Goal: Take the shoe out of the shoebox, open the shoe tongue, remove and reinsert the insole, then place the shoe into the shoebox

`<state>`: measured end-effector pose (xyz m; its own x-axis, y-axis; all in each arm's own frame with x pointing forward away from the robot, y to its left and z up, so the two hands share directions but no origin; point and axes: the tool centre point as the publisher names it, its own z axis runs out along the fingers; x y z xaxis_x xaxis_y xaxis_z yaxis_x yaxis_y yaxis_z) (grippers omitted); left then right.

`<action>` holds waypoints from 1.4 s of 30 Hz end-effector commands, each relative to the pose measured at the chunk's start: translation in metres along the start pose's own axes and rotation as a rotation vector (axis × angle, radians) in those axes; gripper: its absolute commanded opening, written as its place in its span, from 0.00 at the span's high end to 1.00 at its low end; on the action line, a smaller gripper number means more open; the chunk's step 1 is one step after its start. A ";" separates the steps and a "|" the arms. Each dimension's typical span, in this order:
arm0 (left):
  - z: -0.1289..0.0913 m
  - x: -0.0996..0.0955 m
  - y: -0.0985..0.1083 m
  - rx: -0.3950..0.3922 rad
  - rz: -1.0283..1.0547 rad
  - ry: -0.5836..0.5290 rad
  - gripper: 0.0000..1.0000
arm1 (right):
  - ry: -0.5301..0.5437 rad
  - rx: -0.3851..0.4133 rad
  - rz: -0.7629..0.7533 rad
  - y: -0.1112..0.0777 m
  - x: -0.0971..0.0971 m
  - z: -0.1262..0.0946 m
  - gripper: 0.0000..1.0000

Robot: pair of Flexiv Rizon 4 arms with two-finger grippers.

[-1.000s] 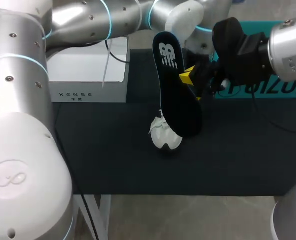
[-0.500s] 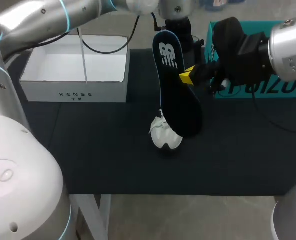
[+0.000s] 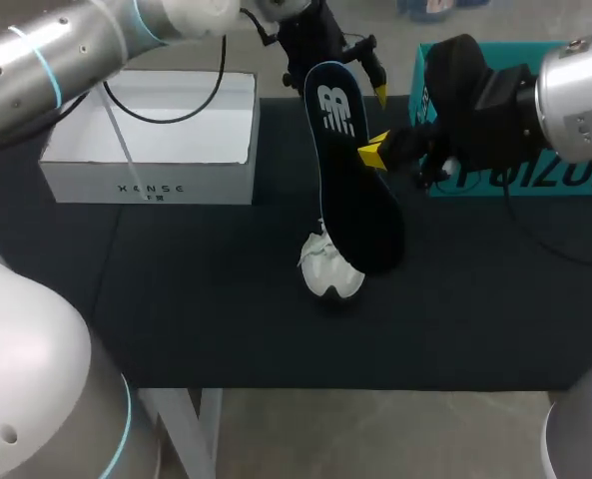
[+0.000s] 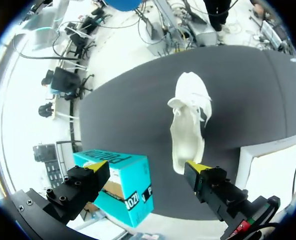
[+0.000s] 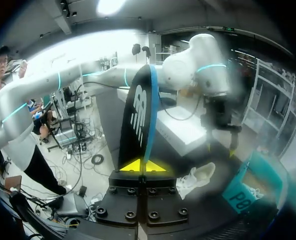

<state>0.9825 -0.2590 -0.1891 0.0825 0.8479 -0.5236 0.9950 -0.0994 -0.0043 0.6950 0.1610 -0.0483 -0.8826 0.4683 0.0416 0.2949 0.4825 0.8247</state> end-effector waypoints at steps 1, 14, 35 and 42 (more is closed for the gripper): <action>-0.009 -0.005 0.000 -0.011 0.005 -0.142 0.00 | -0.001 0.001 0.001 0.002 -0.001 0.004 1.00; -0.008 -0.008 -0.014 -0.047 -0.034 -0.217 0.00 | -0.073 -0.098 0.679 0.049 -0.150 0.008 1.00; -0.037 0.004 -0.005 -0.106 -0.006 -0.292 0.00 | 0.164 -0.255 1.151 0.035 -0.220 -0.028 1.00; -0.043 0.011 -0.001 -0.002 0.087 -0.419 0.00 | 0.250 -0.105 1.142 0.021 -0.241 -0.023 1.00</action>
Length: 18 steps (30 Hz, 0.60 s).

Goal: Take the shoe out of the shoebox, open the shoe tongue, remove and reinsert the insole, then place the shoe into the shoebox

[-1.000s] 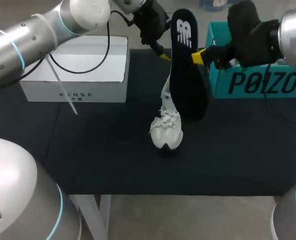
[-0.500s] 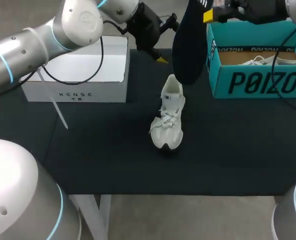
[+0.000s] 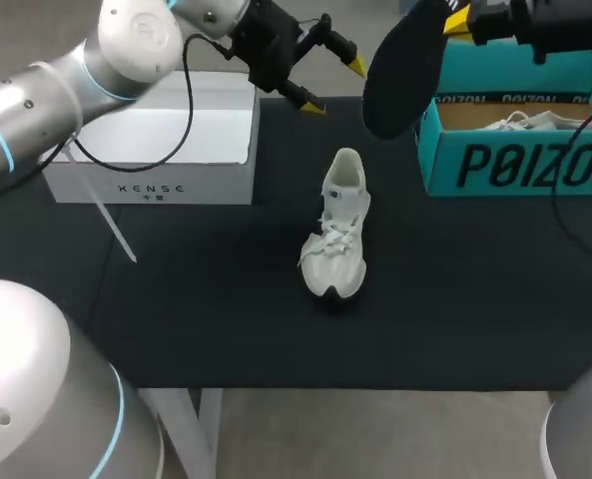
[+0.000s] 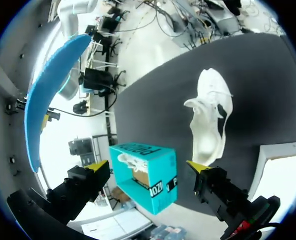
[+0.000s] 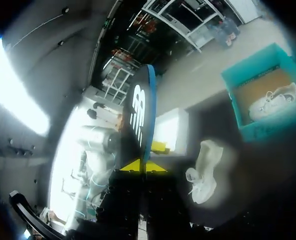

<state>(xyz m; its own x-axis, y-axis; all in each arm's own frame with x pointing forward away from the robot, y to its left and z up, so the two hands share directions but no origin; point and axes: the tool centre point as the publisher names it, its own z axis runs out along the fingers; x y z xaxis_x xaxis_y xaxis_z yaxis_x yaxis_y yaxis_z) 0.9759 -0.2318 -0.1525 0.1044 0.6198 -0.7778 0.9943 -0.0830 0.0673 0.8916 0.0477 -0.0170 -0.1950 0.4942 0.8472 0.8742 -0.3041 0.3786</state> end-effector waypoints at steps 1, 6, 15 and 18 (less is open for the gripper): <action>-0.001 0.008 0.007 0.075 0.053 -0.098 0.00 | 0.065 0.207 0.058 0.009 -0.019 0.011 1.00; -0.009 -0.001 -0.004 0.033 0.101 -0.163 0.00 | 0.018 0.327 0.063 0.011 -0.028 0.026 1.00; -0.027 -0.017 -0.042 -0.121 0.154 -0.217 0.00 | -0.034 0.361 0.169 0.039 -0.056 0.049 1.00; -0.031 -0.019 -0.050 -0.155 0.179 -0.244 0.00 | -0.046 0.381 0.200 0.045 -0.061 0.058 1.00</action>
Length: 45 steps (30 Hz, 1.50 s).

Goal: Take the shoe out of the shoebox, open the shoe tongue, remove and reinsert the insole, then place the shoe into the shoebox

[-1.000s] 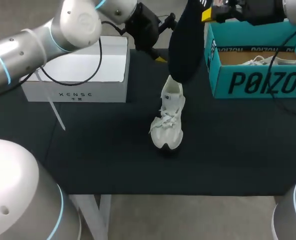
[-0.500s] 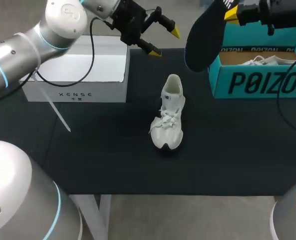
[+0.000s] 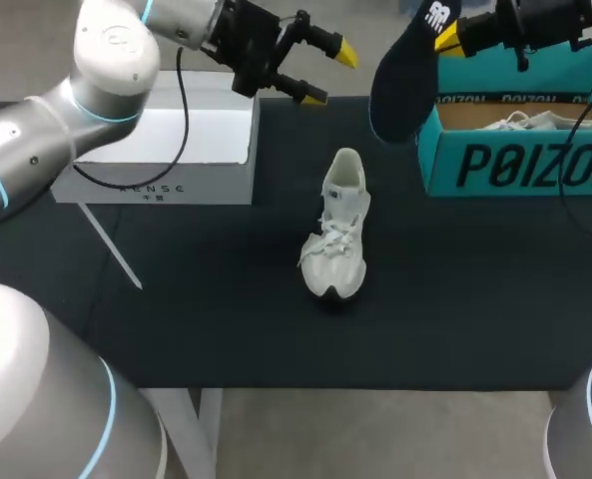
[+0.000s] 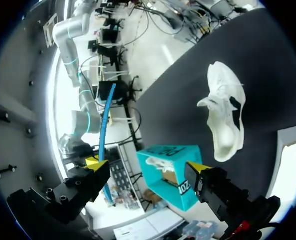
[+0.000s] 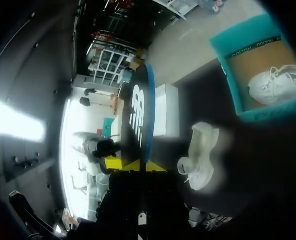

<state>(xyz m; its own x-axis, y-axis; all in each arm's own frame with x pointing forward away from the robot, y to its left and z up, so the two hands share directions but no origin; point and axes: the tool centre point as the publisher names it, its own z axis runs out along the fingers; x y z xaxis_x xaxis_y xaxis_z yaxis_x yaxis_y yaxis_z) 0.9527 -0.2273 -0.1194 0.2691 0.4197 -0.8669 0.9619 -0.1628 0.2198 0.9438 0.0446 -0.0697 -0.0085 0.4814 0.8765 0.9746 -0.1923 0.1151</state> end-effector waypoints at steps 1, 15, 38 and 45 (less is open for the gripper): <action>-0.009 -0.002 -0.031 -0.143 0.025 -0.029 0.00 | -0.023 0.143 0.016 0.025 -0.001 0.015 1.00; -0.018 -0.020 -0.026 -0.157 0.077 -0.175 0.00 | 0.000 0.208 0.020 0.019 -0.001 0.048 1.00; 0.008 -0.018 -0.001 -0.137 -0.161 -0.363 0.00 | 0.026 0.285 0.038 0.003 0.016 0.087 1.00; 0.016 -0.014 -0.001 -0.126 -0.171 -0.358 0.20 | -0.021 0.267 0.051 -0.001 0.002 0.087 1.00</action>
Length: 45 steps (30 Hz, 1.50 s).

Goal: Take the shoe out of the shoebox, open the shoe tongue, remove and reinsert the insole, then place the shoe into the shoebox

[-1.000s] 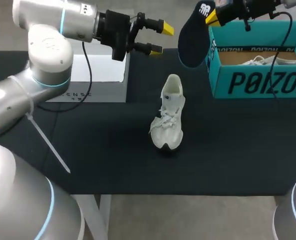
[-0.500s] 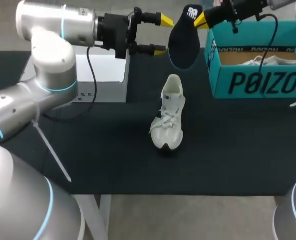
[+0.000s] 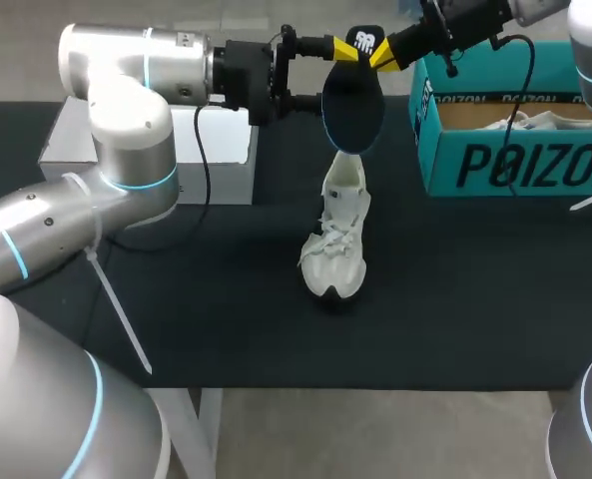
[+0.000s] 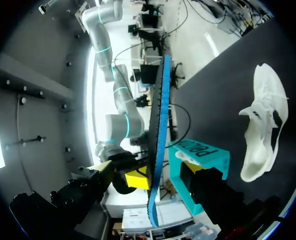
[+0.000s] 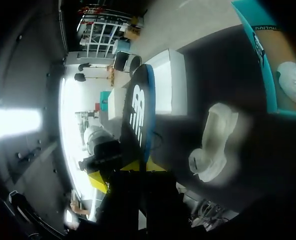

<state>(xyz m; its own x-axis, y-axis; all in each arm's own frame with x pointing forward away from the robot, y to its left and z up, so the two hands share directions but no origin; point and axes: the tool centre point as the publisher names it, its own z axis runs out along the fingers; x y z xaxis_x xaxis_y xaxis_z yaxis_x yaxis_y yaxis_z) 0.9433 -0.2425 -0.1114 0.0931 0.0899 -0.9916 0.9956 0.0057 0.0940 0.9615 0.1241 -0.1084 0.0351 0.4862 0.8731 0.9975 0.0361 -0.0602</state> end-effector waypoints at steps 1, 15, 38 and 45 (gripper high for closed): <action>0.005 0.004 0.003 0.004 -0.003 0.002 0.20 | -0.022 -0.034 0.010 0.003 -0.003 -0.005 1.00; 0.011 0.018 0.000 0.001 -0.034 0.022 1.00 | -0.030 -0.046 0.013 0.012 -0.003 -0.010 1.00; 0.017 0.021 0.012 0.015 -0.028 0.032 1.00 | 0.007 -0.208 0.121 0.014 -0.021 -0.050 0.00; 0.010 0.021 0.019 0.031 -0.041 0.022 1.00 | 0.126 -0.251 0.118 0.011 -0.021 -0.065 0.00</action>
<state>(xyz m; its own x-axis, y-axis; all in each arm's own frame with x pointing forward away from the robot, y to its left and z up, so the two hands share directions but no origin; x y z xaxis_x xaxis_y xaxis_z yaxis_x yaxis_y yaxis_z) 0.9597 -0.2507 -0.1319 0.0504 0.1105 -0.9926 0.9987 -0.0085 0.0498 0.9863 0.0611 -0.0899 0.1487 0.3854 0.9107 0.9743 -0.2147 -0.0682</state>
